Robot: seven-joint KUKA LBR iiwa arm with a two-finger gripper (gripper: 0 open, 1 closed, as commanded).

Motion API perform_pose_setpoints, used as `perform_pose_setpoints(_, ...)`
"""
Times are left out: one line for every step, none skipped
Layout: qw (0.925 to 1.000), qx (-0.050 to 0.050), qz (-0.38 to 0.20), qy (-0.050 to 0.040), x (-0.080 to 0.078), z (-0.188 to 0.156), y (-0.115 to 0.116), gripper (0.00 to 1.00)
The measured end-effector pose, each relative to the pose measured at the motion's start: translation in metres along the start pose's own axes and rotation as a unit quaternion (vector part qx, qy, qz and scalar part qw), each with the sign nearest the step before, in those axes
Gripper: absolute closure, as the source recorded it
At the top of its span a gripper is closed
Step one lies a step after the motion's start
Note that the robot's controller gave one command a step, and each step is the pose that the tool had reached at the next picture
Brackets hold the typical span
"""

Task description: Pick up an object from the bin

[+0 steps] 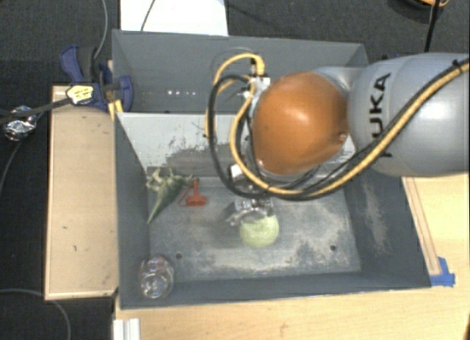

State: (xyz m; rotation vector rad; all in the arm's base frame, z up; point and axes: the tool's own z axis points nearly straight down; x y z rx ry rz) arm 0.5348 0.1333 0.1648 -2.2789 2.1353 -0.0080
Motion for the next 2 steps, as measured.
perform_pose_setpoints(0.993,0.0,-0.118,-0.0012,0.013,-0.002,0.001,1.0)
perform_pose_setpoints(0.9885,-0.001,-0.151,-0.0009,0.034,-0.017,-0.007,1.0)
